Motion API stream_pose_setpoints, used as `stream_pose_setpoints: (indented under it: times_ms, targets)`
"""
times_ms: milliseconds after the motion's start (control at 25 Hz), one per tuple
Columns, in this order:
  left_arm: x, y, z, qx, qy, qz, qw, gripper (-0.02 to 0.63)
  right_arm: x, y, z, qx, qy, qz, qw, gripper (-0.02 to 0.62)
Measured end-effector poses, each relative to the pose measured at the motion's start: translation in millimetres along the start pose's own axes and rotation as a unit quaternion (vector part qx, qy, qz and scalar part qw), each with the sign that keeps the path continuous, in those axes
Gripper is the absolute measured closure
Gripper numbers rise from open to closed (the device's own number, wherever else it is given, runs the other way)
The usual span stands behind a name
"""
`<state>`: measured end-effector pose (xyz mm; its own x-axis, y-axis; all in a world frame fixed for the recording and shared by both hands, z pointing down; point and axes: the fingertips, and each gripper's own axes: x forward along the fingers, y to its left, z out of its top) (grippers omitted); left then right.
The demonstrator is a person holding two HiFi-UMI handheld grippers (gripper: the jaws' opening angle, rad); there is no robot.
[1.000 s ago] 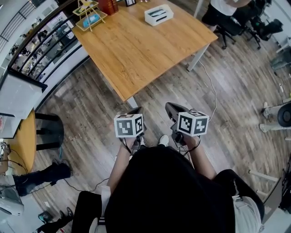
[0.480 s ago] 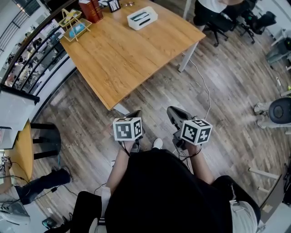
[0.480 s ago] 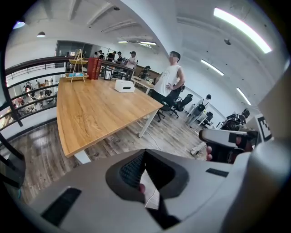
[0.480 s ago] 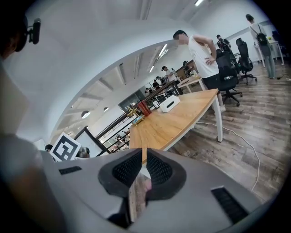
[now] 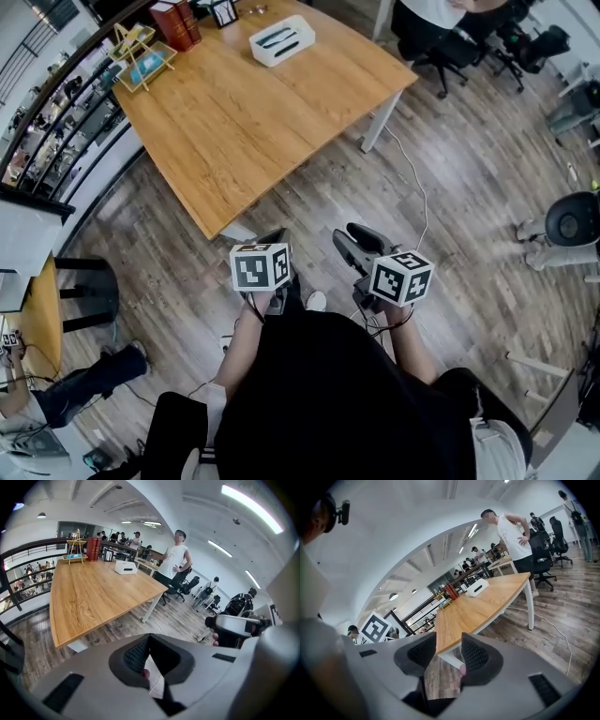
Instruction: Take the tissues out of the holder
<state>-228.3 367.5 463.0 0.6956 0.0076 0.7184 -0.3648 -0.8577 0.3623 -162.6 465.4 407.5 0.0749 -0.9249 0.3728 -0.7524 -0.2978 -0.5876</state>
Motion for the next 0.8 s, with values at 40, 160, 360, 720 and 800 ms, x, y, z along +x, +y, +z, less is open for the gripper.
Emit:
stream_pose_setpoints:
  times_ms: [40,160,360,720,800]
  targets:
    - [4,1,4,-0.001,-0.001,0.000,1.0000,0.595,3,-3,3,0.000,-0.001,-0.001,1.000,0.433]
    - [14,5,19,-0.001,-0.005,-0.002,1.0000,0.595,12,-10,11,-0.001,-0.002,-0.004,1.000,0.433]
    - [40,14,55,0.001,-0.010,-0.014,0.9999,0.595,35,-25,30,-0.001,-0.006,-0.011,1.000,0.431]
    - [86,46,156,0.013,-0.011,-0.030,0.9994,0.595,116,-48,107,-0.001,-0.008,-0.016,1.000,0.423]
    - [95,58,175,0.015,-0.006,-0.031,0.9994,0.595,138,-48,124,-0.002,-0.012,-0.009,1.000,0.423]
